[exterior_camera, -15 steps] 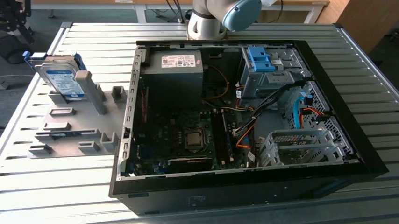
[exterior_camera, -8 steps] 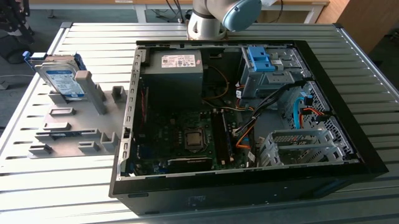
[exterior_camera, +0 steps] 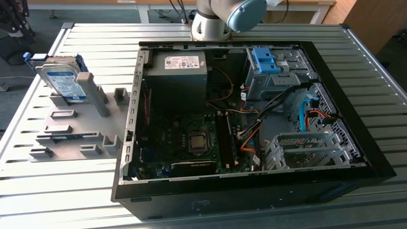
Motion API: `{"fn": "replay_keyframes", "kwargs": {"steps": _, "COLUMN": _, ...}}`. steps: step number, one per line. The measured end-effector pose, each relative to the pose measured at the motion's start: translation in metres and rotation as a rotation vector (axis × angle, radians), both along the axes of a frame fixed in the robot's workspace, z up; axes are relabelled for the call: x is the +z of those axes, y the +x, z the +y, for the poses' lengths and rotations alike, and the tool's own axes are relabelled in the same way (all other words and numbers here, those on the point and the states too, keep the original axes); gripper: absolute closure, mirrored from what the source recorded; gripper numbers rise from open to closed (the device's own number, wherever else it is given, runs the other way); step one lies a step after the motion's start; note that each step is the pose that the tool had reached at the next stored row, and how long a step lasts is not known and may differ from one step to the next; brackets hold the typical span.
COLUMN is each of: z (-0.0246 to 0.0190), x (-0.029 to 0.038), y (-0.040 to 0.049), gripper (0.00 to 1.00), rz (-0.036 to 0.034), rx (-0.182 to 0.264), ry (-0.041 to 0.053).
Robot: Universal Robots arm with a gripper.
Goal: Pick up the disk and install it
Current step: 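Pick up the disk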
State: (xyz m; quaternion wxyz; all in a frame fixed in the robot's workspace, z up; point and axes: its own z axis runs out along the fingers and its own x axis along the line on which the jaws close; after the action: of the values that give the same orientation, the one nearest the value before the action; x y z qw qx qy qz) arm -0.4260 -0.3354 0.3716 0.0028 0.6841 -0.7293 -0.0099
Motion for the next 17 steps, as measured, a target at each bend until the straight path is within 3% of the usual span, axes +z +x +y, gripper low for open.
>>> {"fn": "replay_keyframes", "kwargs": {"steps": 4, "z": 0.0, "x": 0.0, "y": 0.0, "gripper": 0.89, "rz": -0.0001, "rx": 0.0, "ry": 0.0}}
{"fn": "replay_keyframes", "kwargs": {"steps": 6, "z": 0.0, "x": -0.0002, "y": 0.0, "gripper": 0.84, "rz": -0.0001, "rx": 0.0, "ry": 0.0}}
{"fn": "replay_keyframes", "kwargs": {"steps": 8, "z": 0.0002, "x": -0.0014, "y": -0.0008, "gripper": 0.71, "rz": -0.0016, "rx": 0.0, "ry": -0.0001}}
{"fn": "replay_keyframes", "kwargs": {"steps": 13, "z": 0.0012, "x": -0.0092, "y": -0.0023, "gripper": 0.59, "rz": -0.0048, "rx": -0.015, "ry": -0.0006}}
{"fn": "replay_keyframes", "kwargs": {"steps": 14, "z": 0.0013, "x": -0.011, "y": -0.0025, "gripper": 0.53, "rz": -0.0048, "rx": -0.019, "ry": -0.0007}}
{"fn": "replay_keyframes", "kwargs": {"steps": 17, "z": 0.0015, "x": -0.0164, "y": -0.0033, "gripper": 0.53, "rz": -0.0047, "rx": -0.021, "ry": -0.0006}}
